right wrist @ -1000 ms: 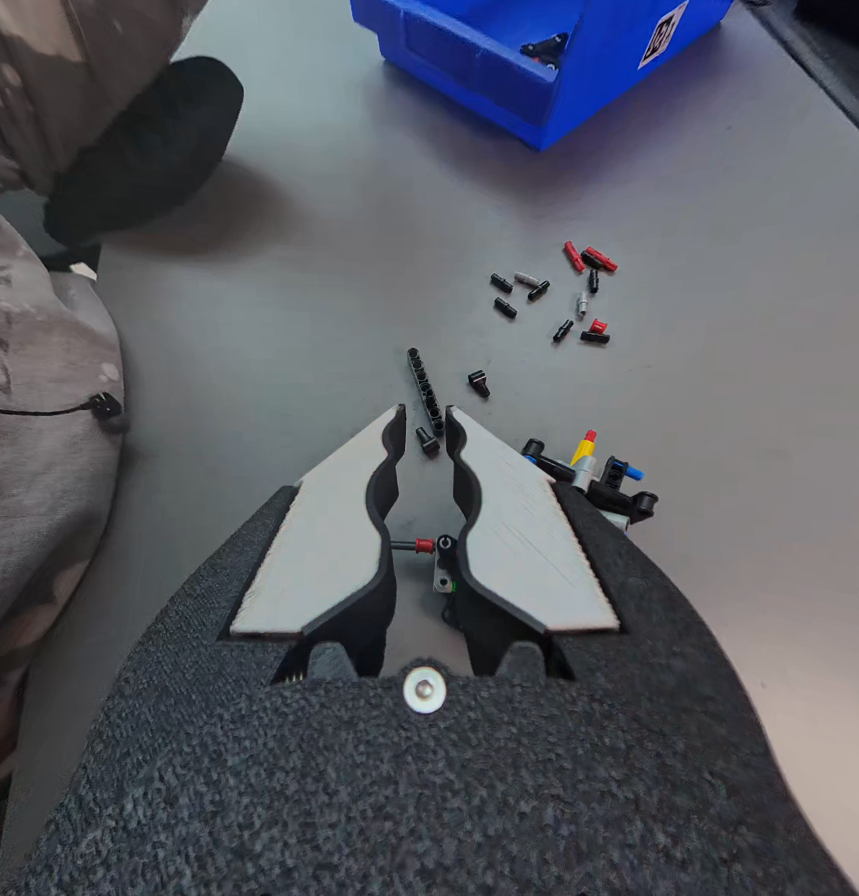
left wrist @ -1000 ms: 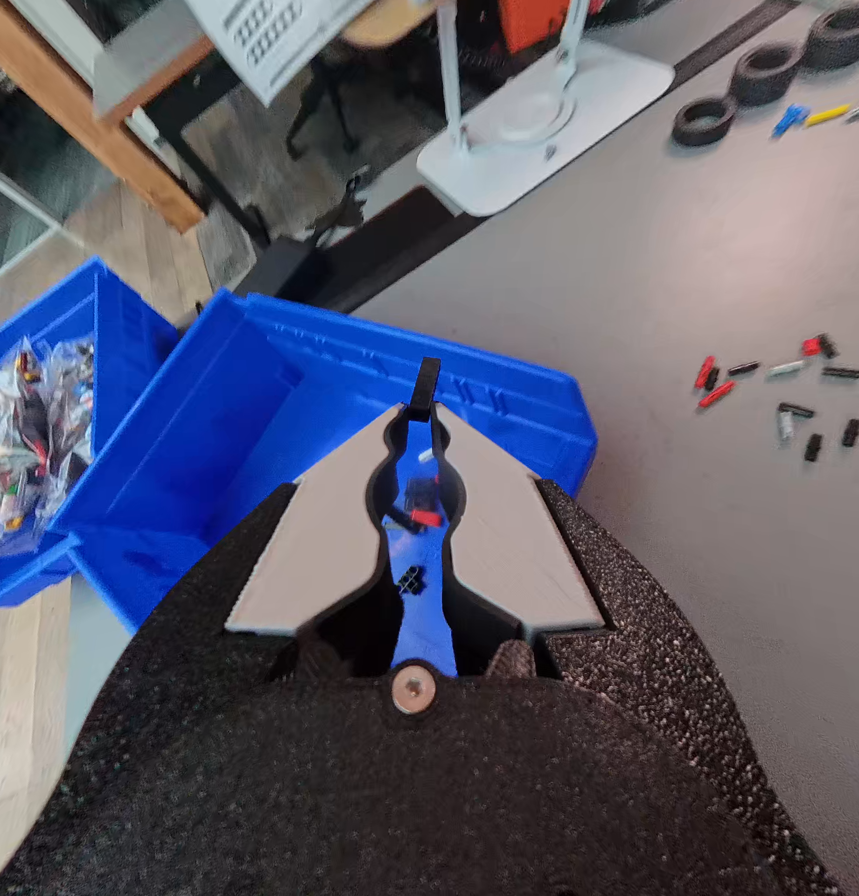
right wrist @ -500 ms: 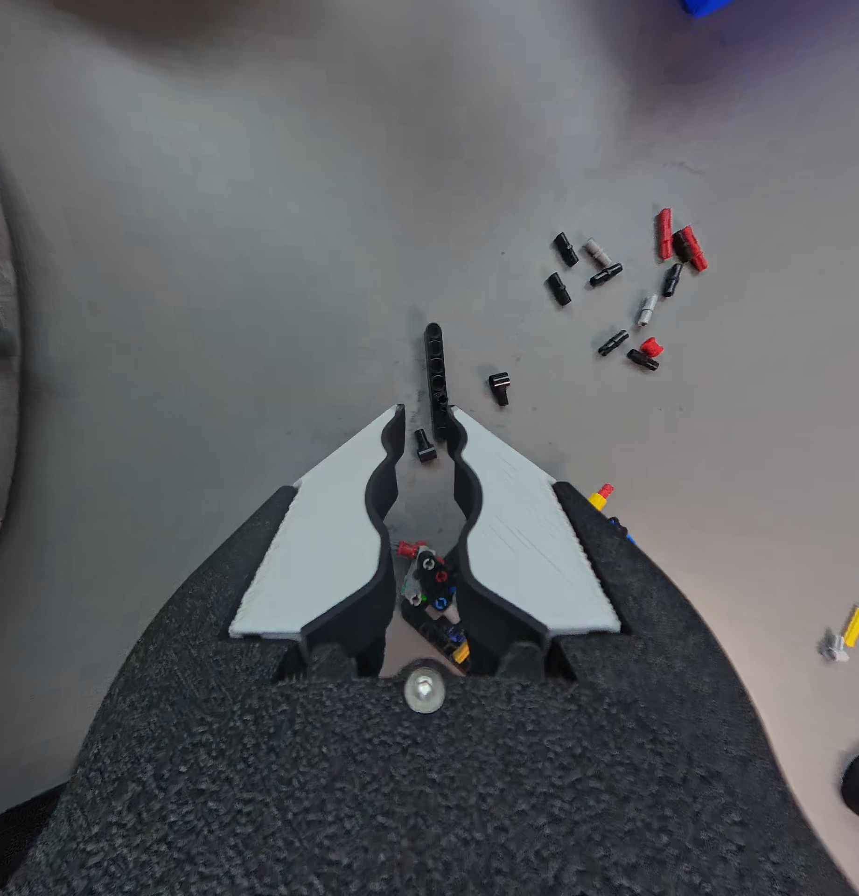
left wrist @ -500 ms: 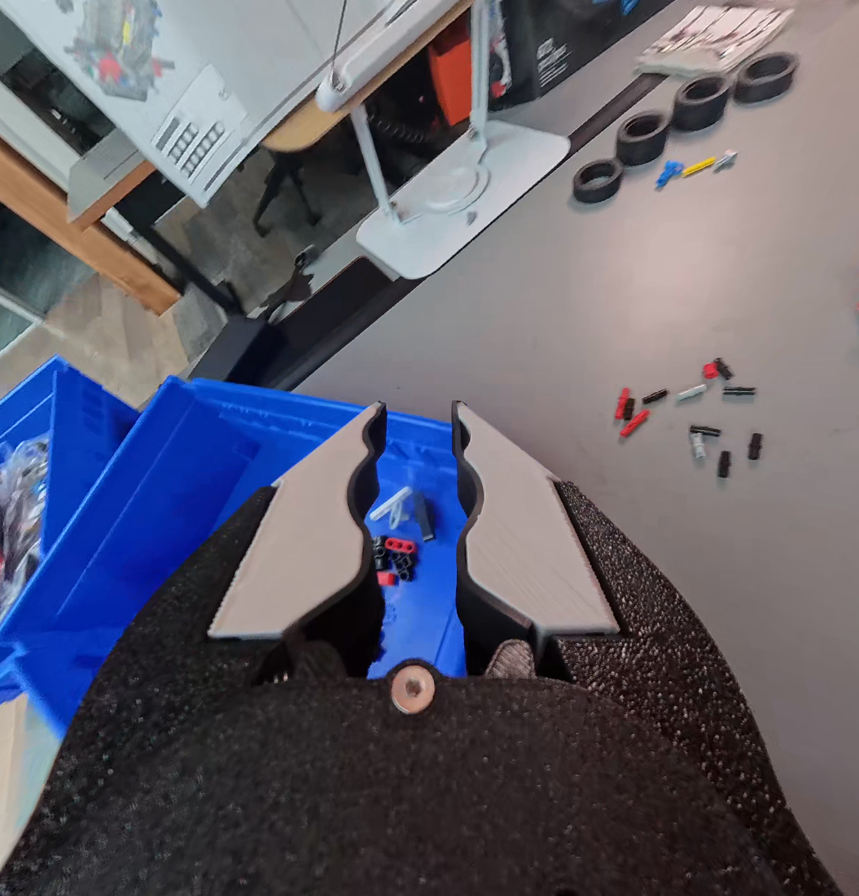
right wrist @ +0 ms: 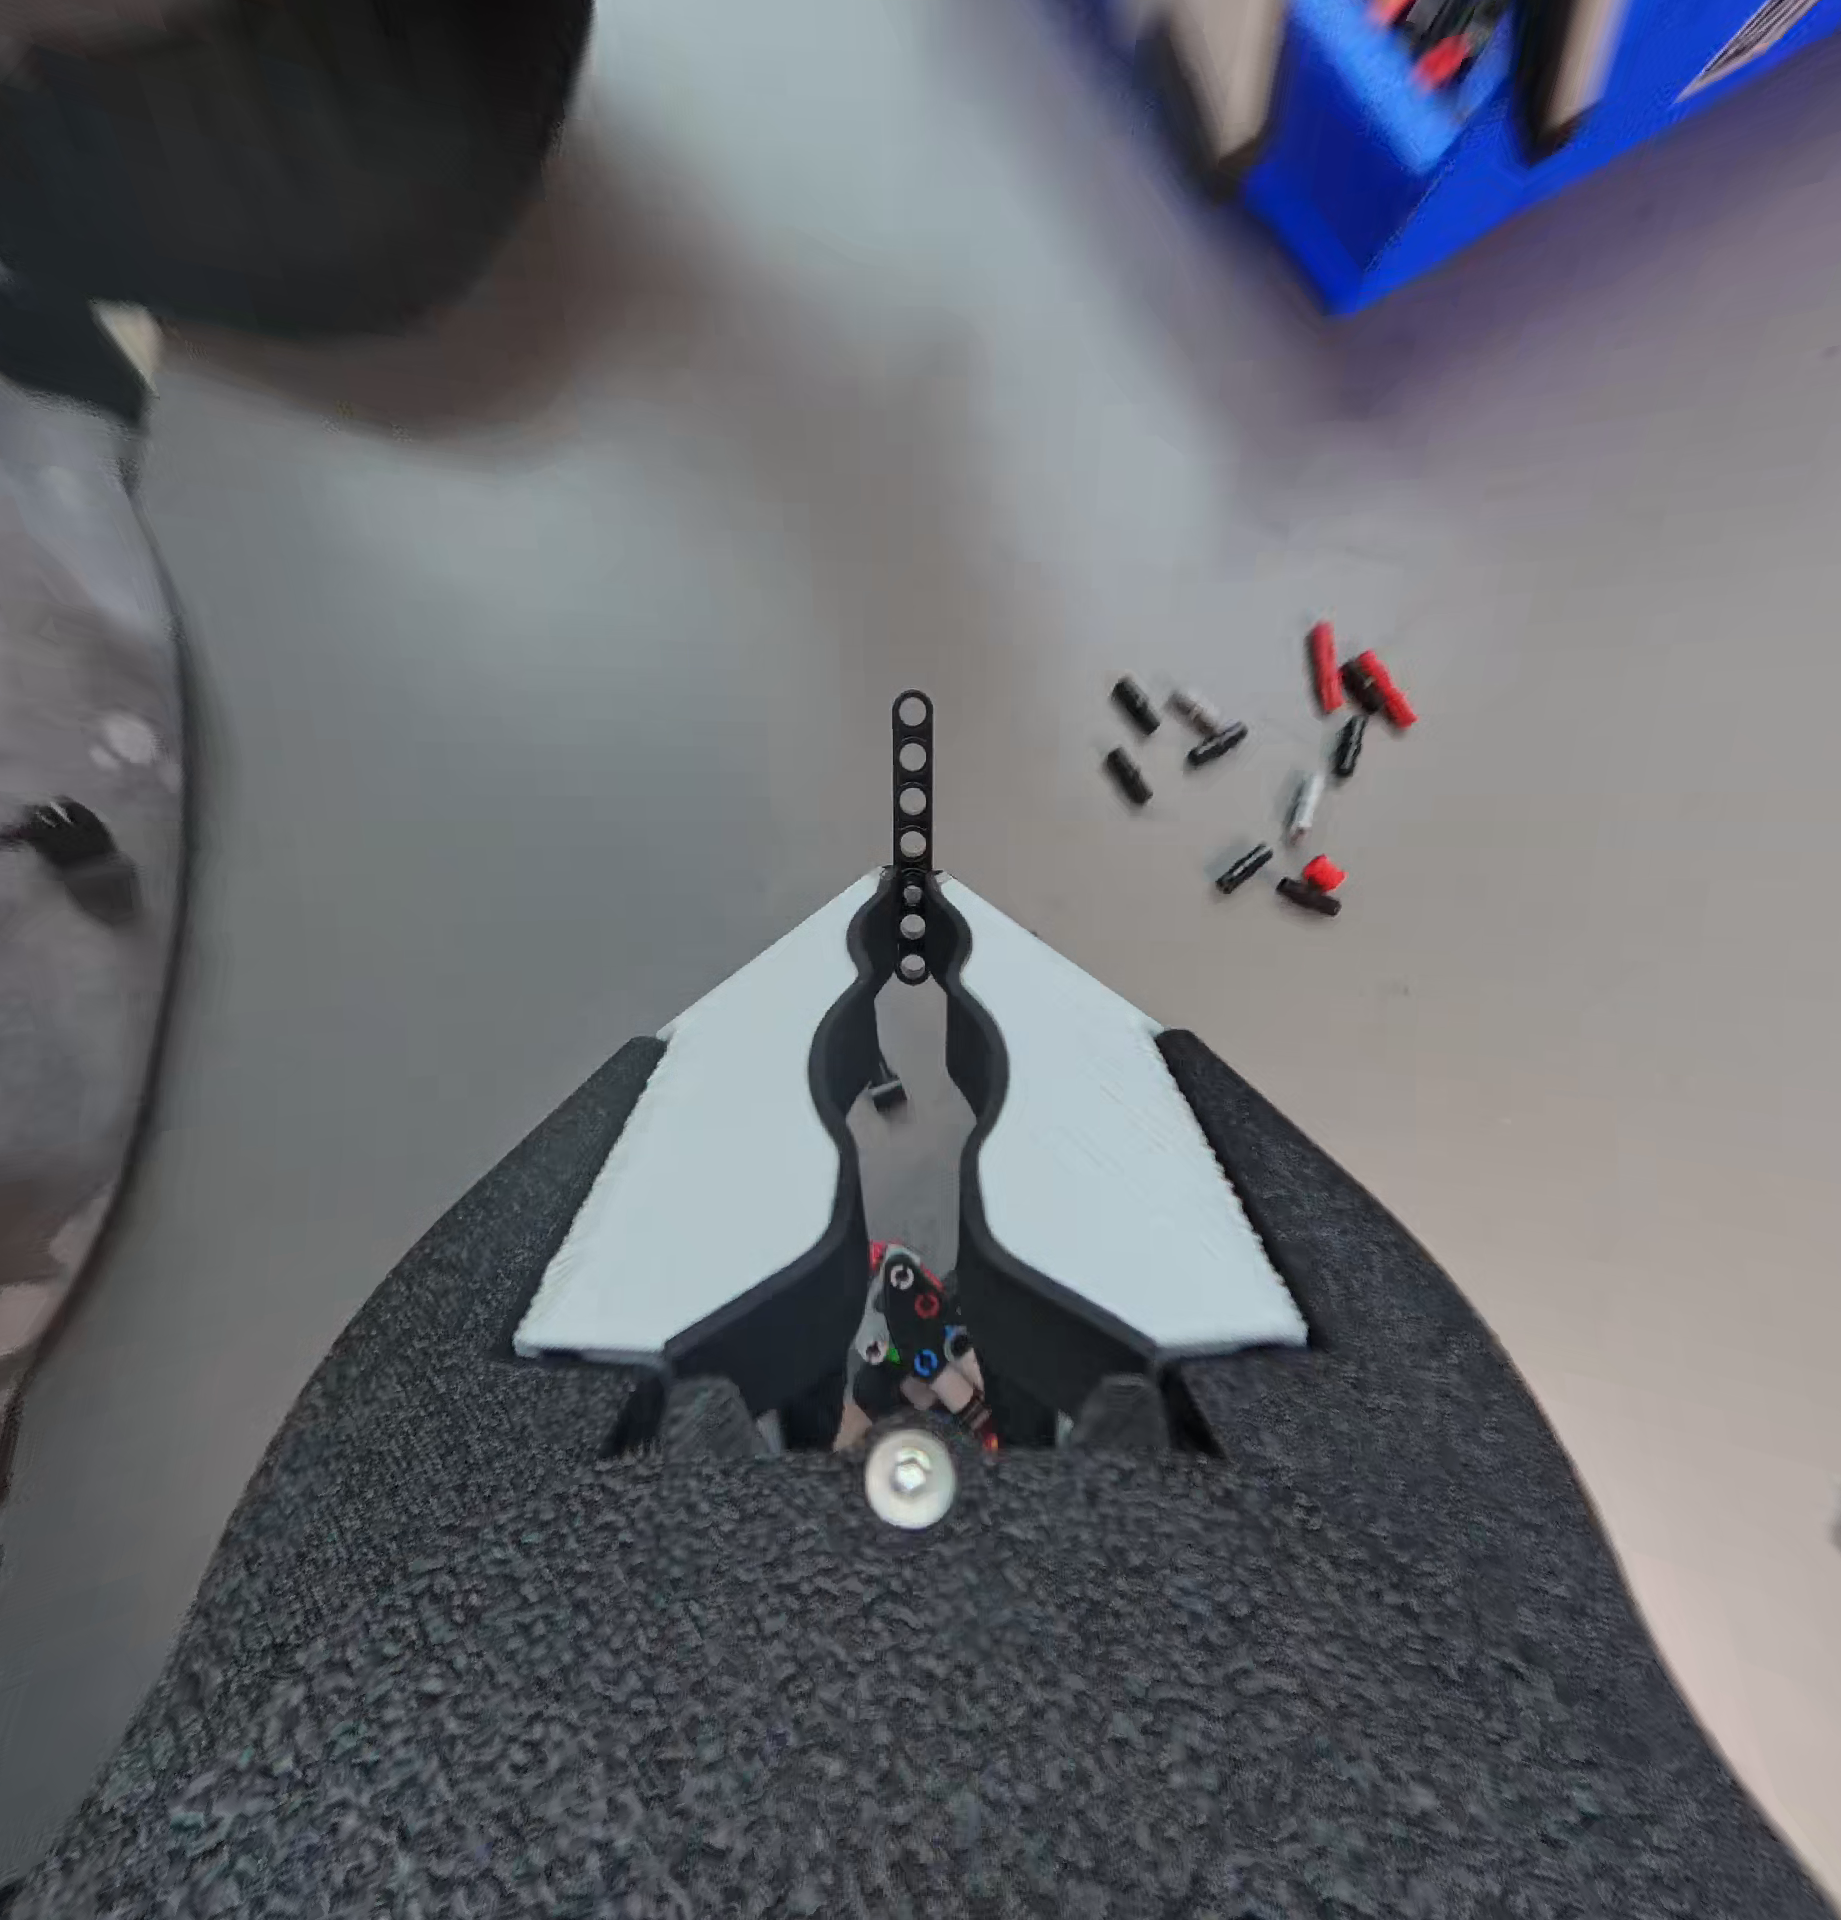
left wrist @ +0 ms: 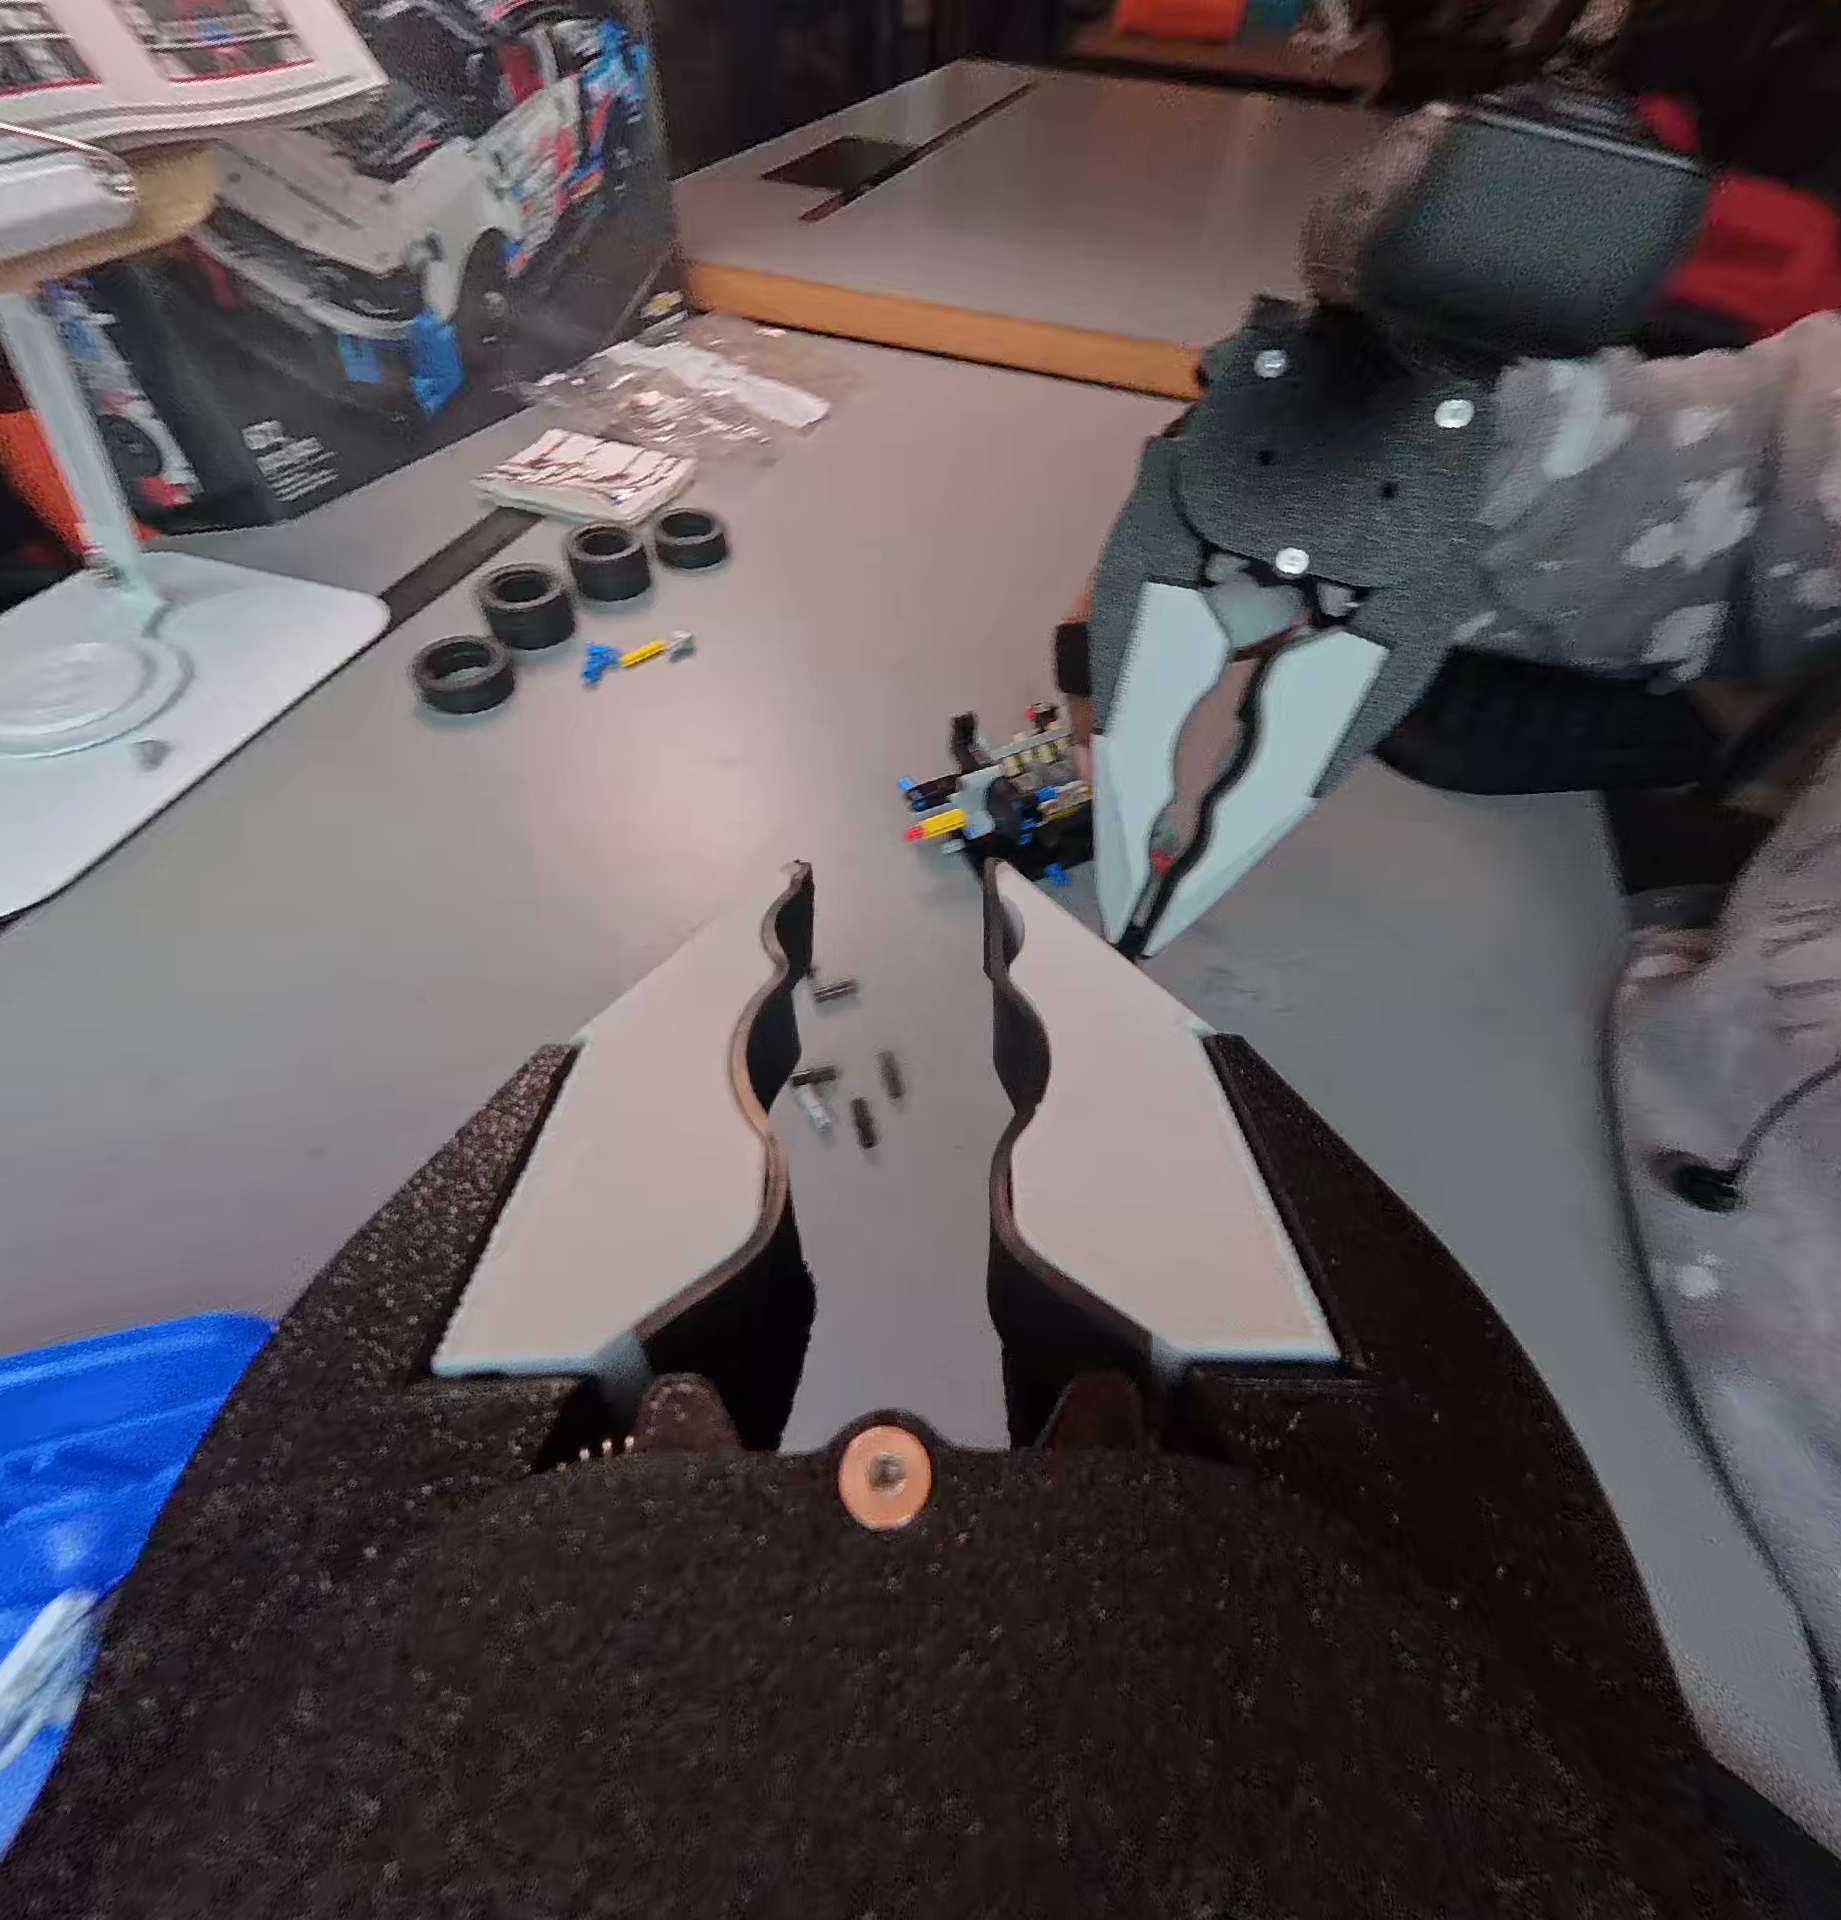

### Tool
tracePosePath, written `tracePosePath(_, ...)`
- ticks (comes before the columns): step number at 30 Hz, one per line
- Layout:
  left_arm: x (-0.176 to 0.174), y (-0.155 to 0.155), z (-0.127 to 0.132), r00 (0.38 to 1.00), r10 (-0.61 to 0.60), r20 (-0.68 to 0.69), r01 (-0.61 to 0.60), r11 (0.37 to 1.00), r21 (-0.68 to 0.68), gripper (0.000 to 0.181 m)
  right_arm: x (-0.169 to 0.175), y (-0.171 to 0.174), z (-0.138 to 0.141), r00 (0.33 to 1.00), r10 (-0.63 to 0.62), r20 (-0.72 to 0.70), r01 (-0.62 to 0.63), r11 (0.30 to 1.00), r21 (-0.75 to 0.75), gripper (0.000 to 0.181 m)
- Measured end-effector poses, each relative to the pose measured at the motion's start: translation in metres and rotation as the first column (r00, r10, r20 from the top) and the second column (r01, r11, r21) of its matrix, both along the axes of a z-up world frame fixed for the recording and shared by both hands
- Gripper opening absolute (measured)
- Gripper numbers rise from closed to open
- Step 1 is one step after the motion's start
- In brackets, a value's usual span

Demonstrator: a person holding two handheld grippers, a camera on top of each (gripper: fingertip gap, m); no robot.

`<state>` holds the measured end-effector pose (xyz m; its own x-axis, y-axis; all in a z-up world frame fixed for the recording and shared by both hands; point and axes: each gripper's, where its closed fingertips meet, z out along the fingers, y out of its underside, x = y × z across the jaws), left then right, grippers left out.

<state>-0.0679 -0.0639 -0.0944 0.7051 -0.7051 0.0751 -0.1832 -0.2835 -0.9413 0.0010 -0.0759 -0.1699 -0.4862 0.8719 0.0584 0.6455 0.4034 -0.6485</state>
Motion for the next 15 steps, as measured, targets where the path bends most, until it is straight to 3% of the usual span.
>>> tracePosePath(2,0.019,-0.010,0.010,0.988,-0.104,0.111,0.105,0.994,-0.001,0.037,-0.005,0.000,0.038,0.980,-0.066,-0.186,0.028,0.980,-0.198,0.004)
tracePosePath(5,0.052,-0.018,0.021,0.954,-0.227,0.195,0.226,0.974,0.025,0.042,0.003,0.000,0.082,0.907,-0.138,-0.399,-0.038,0.915,-0.401,0.004)
tracePosePath(9,0.089,-0.020,0.023,0.928,-0.309,0.208,0.310,0.950,0.030,0.031,0.012,-0.002,0.098,0.843,-0.194,-0.502,-0.084,0.874,-0.479,0.004)
tracePosePath(11,0.094,-0.016,0.020,0.940,-0.298,0.165,0.295,0.955,0.045,0.013,0.015,-0.003,0.100,0.832,-0.192,-0.521,-0.106,0.866,-0.488,0.004)
tracePosePath(15,0.097,-0.019,0.020,0.944,-0.304,0.129,0.299,0.952,0.062,0.007,0.019,-0.006,0.099,0.825,-0.150,-0.544,-0.132,0.887,-0.444,0.004)
